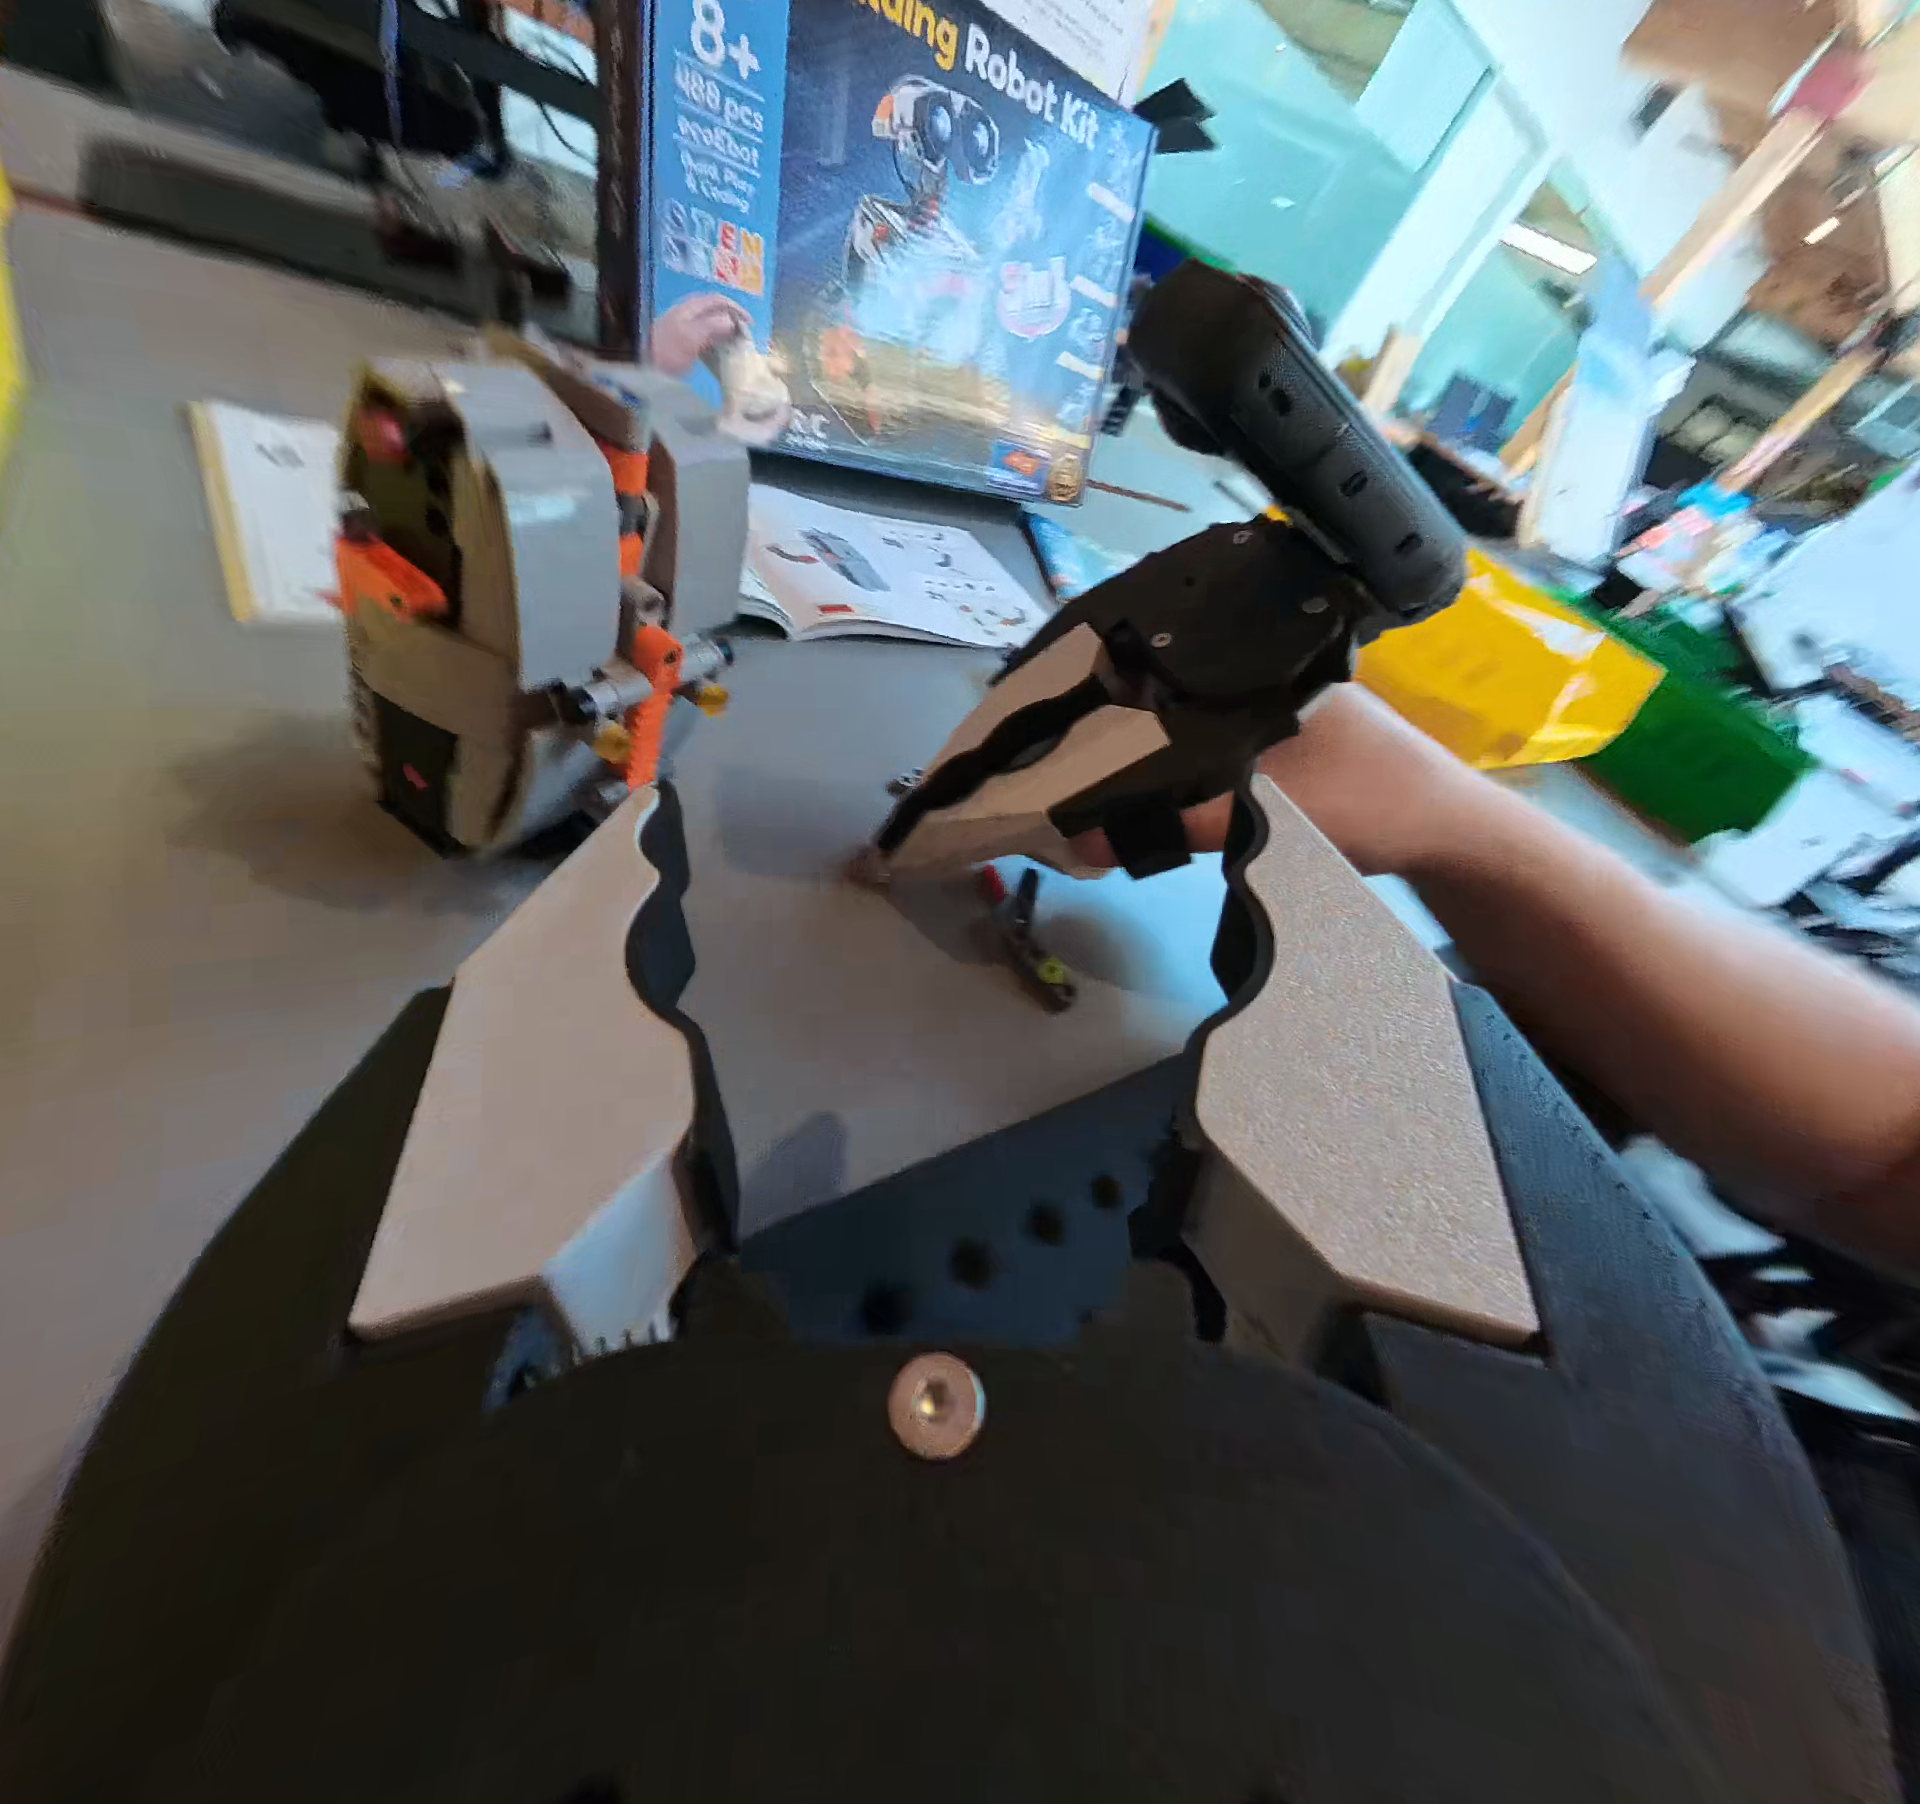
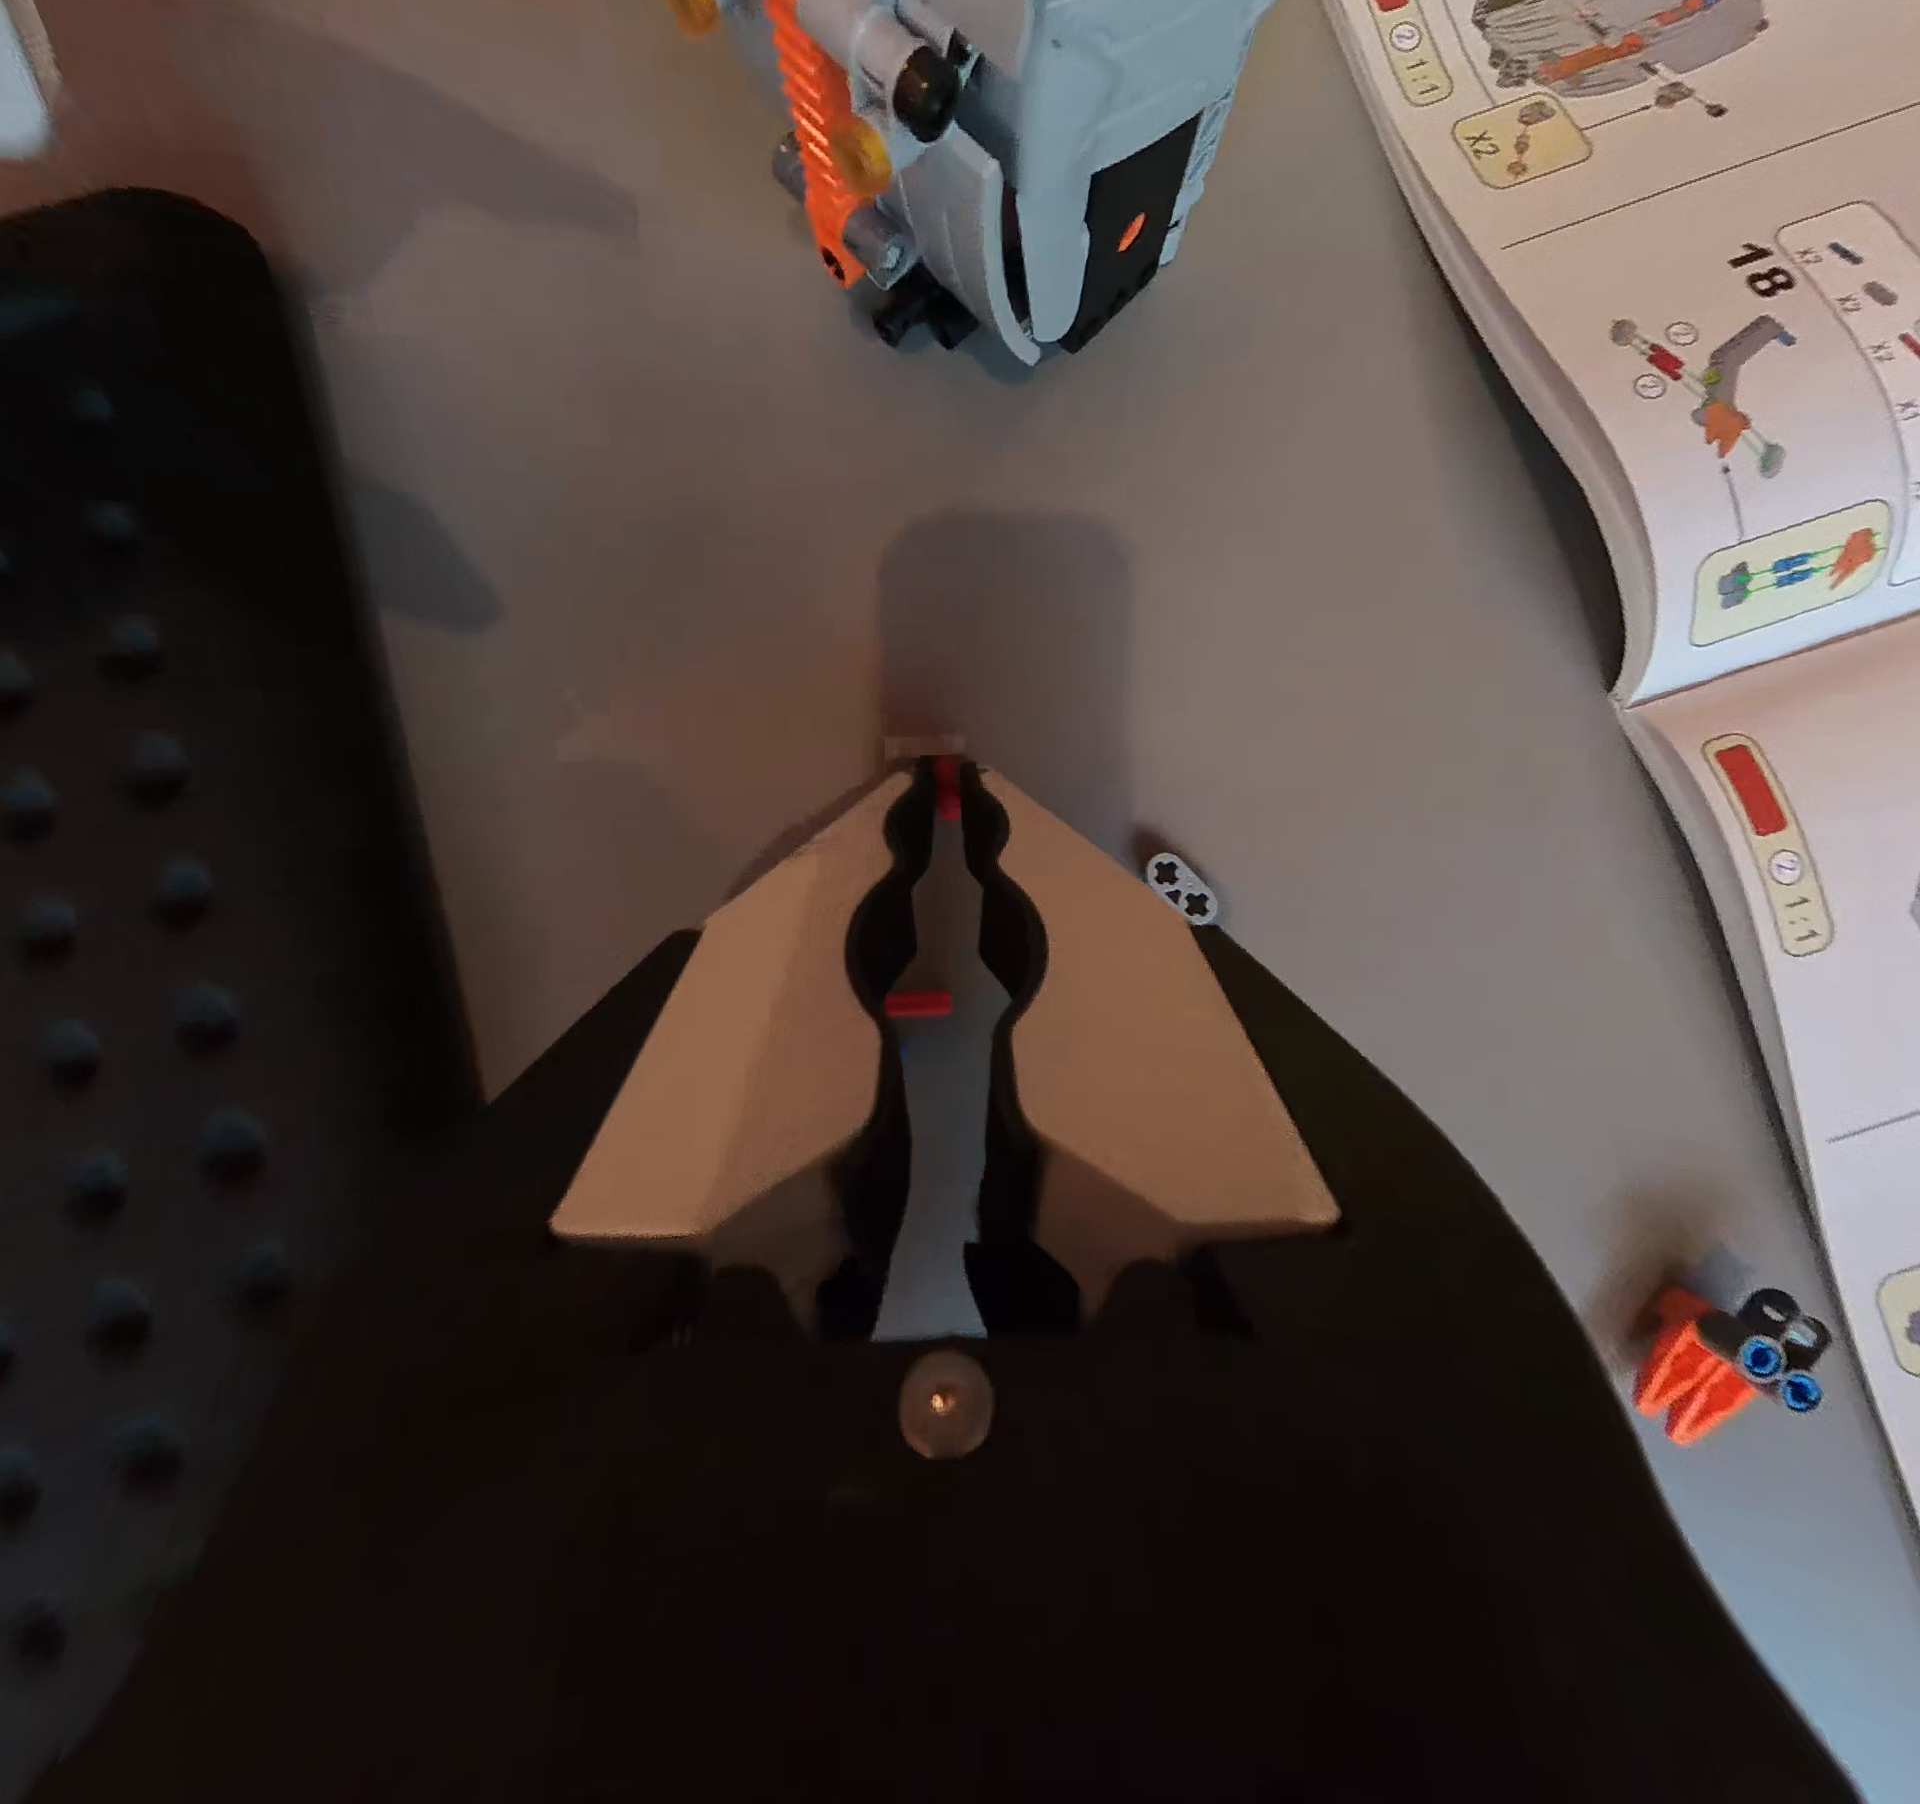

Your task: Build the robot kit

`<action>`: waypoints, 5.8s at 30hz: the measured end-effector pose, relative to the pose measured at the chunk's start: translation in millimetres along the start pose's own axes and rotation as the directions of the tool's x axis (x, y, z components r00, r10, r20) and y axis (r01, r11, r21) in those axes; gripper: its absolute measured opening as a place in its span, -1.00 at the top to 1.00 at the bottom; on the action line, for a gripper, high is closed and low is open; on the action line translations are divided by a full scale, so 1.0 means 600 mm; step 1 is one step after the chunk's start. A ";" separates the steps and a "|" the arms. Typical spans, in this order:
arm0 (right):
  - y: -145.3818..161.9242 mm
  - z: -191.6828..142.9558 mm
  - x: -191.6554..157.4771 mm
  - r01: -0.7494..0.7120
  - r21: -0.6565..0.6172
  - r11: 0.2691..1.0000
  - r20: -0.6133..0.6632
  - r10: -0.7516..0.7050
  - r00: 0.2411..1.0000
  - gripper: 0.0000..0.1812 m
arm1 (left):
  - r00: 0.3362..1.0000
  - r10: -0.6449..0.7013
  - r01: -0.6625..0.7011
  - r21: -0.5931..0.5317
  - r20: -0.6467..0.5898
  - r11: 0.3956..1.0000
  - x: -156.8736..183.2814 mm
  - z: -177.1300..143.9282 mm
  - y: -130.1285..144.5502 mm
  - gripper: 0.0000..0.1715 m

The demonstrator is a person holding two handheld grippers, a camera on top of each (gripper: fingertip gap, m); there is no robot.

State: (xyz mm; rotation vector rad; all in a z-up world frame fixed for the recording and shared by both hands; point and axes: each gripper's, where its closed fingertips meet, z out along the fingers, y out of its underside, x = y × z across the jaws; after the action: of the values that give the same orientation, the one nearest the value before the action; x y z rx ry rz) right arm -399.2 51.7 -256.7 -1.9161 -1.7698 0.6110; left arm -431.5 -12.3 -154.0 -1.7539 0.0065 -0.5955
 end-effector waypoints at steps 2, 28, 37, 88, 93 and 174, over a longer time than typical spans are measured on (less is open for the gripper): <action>0.001 -0.001 -0.001 0.006 0.007 1.000 0.012 -0.006 1.000 0.95 | 0.976 0.196 -0.189 -0.080 0.097 0.979 -0.013 -0.003 0.000 -0.12; -0.020 -0.110 0.054 0.072 0.359 0.931 -0.063 -0.053 0.997 0.96 | -0.140 0.987 -0.741 -0.653 -0.073 -0.154 0.023 0.015 -0.031 -0.26; -0.014 -0.106 0.059 0.072 0.355 0.932 -0.064 -0.052 0.997 0.96 | -0.159 0.983 -0.733 -0.656 -0.090 -0.179 0.024 0.023 -0.028 -0.25; -0.106 -0.330 -0.004 0.072 -0.106 0.992 0.141 -0.056 0.988 0.96 | 0.804 -0.280 0.334 0.008 -0.524 0.943 0.158 0.006 -0.084 -0.41; -0.104 -0.312 -0.063 0.063 -0.474 0.878 0.222 0.050 0.974 0.95 | 0.610 -0.401 0.605 0.074 -0.683 0.793 0.153 -0.002 -0.105 -0.57; -0.001 -0.166 0.130 0.306 0.366 0.879 0.119 -0.371 0.921 0.73 | 0.533 -0.563 0.750 0.045 -0.632 0.660 0.119 -0.024 -0.111 -0.75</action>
State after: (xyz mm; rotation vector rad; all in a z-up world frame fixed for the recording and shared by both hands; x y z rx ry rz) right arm -333.9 126.4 -178.1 -1.3097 -1.9061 0.9200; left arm -395.7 -29.2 -63.8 -1.1459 -0.3518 -1.6080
